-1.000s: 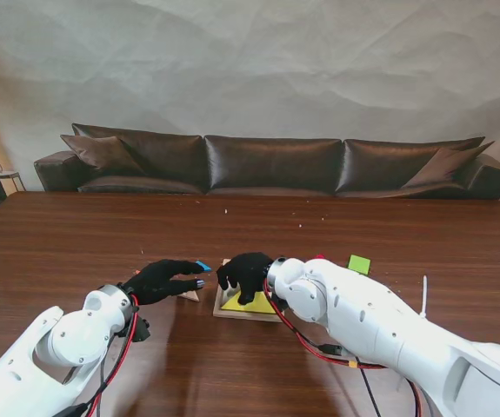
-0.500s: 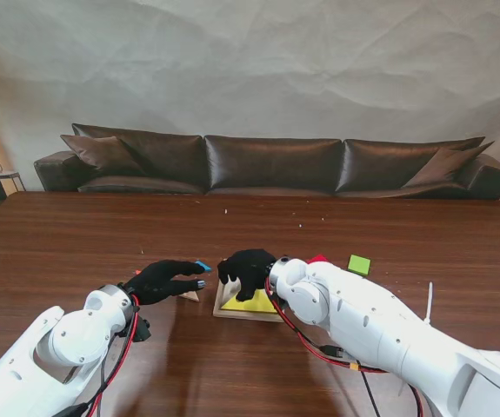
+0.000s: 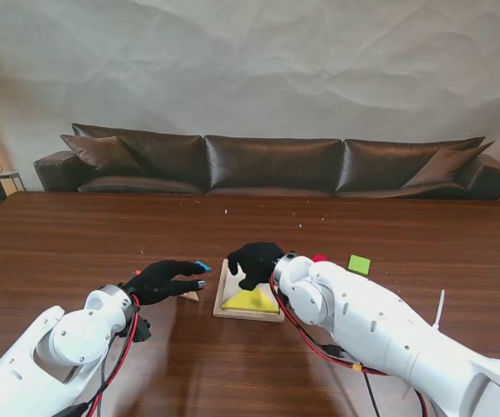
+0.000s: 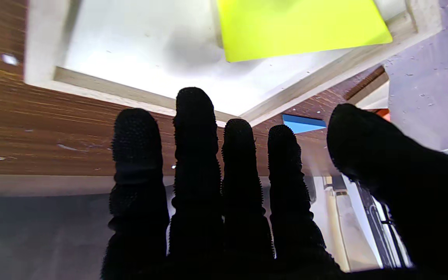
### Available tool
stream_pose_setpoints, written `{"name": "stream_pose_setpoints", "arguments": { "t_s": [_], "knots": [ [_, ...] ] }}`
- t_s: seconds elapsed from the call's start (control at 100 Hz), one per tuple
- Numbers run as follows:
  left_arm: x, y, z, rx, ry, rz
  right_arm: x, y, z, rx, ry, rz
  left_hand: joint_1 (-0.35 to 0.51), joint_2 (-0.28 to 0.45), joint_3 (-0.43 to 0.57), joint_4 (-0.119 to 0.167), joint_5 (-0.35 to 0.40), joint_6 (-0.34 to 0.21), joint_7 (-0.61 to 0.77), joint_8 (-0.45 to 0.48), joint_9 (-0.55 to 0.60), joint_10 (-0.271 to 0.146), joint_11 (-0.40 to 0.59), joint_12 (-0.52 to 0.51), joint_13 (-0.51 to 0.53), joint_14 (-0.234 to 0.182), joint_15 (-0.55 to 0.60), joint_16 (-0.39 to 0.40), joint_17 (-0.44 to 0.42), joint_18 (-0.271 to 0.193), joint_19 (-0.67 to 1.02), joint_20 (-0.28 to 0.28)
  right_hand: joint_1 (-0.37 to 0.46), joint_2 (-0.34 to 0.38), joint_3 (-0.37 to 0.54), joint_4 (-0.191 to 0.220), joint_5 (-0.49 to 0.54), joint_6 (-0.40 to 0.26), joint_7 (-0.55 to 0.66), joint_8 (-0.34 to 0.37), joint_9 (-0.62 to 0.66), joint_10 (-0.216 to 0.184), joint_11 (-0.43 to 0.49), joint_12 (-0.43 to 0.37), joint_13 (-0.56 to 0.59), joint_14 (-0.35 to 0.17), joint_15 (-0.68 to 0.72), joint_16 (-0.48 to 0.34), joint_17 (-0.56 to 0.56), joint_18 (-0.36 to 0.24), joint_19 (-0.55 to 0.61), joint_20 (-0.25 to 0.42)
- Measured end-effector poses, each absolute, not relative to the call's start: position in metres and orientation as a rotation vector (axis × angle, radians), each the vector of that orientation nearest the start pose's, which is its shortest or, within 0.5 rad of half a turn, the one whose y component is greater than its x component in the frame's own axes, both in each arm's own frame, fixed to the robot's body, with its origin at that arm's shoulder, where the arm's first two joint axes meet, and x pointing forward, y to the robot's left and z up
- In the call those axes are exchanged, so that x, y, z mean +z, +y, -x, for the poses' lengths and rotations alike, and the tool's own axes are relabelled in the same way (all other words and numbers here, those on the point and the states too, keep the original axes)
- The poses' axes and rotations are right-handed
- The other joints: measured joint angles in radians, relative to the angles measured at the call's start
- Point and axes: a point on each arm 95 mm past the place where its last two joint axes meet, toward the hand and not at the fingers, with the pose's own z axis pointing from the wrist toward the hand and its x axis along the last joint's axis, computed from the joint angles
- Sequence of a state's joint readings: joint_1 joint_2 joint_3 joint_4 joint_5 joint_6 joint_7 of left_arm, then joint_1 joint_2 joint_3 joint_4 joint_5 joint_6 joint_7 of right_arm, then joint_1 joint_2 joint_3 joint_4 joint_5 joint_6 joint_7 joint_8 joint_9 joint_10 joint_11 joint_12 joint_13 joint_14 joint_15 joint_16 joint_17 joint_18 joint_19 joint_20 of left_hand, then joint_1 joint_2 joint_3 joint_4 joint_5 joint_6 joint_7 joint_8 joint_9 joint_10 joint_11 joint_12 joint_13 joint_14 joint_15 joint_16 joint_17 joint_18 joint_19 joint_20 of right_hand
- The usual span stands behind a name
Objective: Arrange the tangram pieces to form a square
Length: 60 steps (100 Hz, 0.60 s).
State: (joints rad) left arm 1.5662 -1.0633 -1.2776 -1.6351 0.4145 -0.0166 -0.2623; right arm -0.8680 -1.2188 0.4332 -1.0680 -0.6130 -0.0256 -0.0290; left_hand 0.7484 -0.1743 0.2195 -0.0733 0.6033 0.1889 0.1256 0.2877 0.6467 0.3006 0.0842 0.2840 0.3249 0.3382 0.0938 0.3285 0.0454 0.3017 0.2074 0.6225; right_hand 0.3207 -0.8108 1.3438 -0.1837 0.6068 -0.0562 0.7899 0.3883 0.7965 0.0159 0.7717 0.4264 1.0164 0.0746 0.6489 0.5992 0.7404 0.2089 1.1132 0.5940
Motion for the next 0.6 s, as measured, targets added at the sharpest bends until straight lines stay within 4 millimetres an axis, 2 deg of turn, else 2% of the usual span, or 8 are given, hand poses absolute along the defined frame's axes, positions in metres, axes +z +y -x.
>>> {"name": "stream_pose_setpoints", "arguments": {
  "t_s": [0.06, 0.14, 0.18, 0.28, 0.45, 0.6],
  "knots": [
    [-0.320, 0.013, -0.401, -1.729, 1.447, 1.824, -0.344, 0.141, -0.495, 1.513, 1.935, -1.095, 0.000, 0.000, 0.000, 0.000, 0.000, 0.000, 0.000, 0.000, 0.000, 0.000, 0.000, 0.000, 0.000, 0.000, 0.000, 0.000, 0.000, 0.000, 0.000, 0.000, -0.015, 0.041, 0.001, 0.010, 0.000, -0.012, -0.014, 0.000, -0.012, 0.000, 0.065, 0.064, 0.015, -0.023, 0.122, 0.063, 0.000, 0.000, 0.045, 0.035],
    [-0.320, 0.013, -0.401, -1.728, 1.449, 1.824, -0.345, 0.138, -0.495, 1.476, 1.941, -1.100, 0.000, 0.000, 0.000, 0.000, 0.000, 0.000, 0.000, 0.000, 0.000, 0.000, 0.000, 0.000, 0.002, 0.000, 0.000, 0.000, 0.000, 0.000, 0.000, 0.000, -0.046, 0.045, 0.000, 0.020, 0.000, -0.022, -0.033, 0.000, -0.012, 0.000, 0.128, 0.151, 0.039, -0.055, 0.270, 0.126, 0.000, 0.000, 0.100, 0.081],
    [-0.320, 0.013, -0.401, -1.728, 1.450, 1.824, -0.346, 0.137, -0.495, 1.460, 1.944, -1.108, 0.000, 0.000, 0.000, 0.000, 0.000, 0.000, 0.000, 0.000, 0.000, 0.000, 0.000, 0.000, 0.002, 0.000, 0.000, 0.000, 0.000, 0.000, 0.000, 0.000, -0.049, 0.067, -0.001, 0.031, 0.000, -0.022, -0.038, 0.000, -0.012, 0.000, 0.163, 0.188, 0.052, -0.073, 0.333, 0.147, 0.000, 0.000, 0.129, 0.106],
    [-0.320, 0.013, -0.401, -1.728, 1.450, 1.825, -0.348, 0.134, -0.494, 1.431, 1.960, -1.120, 0.000, 0.000, 0.000, 0.000, 0.000, 0.000, 0.000, 0.000, 0.000, 0.000, 0.000, 0.000, 0.002, 0.000, 0.000, 0.000, 0.000, 0.000, 0.000, 0.000, -0.050, 0.068, -0.003, 0.031, 0.000, -0.024, -0.051, 0.000, -0.012, -0.007, 0.215, 0.264, 0.076, -0.112, 0.448, 0.186, 0.000, 0.000, 0.186, 0.154],
    [-0.320, 0.013, -0.401, -1.727, 1.450, 1.825, -0.353, 0.133, -0.492, 1.389, 1.987, -1.114, 0.000, 0.000, 0.000, 0.000, 0.000, 0.000, 0.000, 0.000, 0.000, 0.000, 0.000, 0.000, 0.004, 0.001, 0.000, 0.000, 0.000, 0.000, 0.000, 0.000, -0.062, 0.095, -0.025, 0.041, 0.000, -0.025, -0.061, -0.011, -0.012, -0.030, 0.254, 0.325, 0.119, -0.148, 0.544, 0.215, 0.000, -0.010, 0.246, 0.182],
    [-0.320, 0.013, -0.401, -1.726, 1.451, 1.825, -0.355, 0.132, -0.493, 1.359, 1.992, -1.117, 0.000, 0.000, 0.000, 0.000, 0.000, 0.000, 0.000, 0.000, 0.001, 0.000, 0.000, 0.000, 0.004, 0.001, 0.000, 0.000, 0.000, 0.000, 0.000, 0.000, -0.062, 0.096, -0.025, 0.041, 0.000, -0.025, -0.062, -0.012, -0.012, -0.031, 0.254, 0.331, 0.129, -0.153, 0.557, 0.219, 0.000, -0.019, 0.251, 0.204]
  ]
}}
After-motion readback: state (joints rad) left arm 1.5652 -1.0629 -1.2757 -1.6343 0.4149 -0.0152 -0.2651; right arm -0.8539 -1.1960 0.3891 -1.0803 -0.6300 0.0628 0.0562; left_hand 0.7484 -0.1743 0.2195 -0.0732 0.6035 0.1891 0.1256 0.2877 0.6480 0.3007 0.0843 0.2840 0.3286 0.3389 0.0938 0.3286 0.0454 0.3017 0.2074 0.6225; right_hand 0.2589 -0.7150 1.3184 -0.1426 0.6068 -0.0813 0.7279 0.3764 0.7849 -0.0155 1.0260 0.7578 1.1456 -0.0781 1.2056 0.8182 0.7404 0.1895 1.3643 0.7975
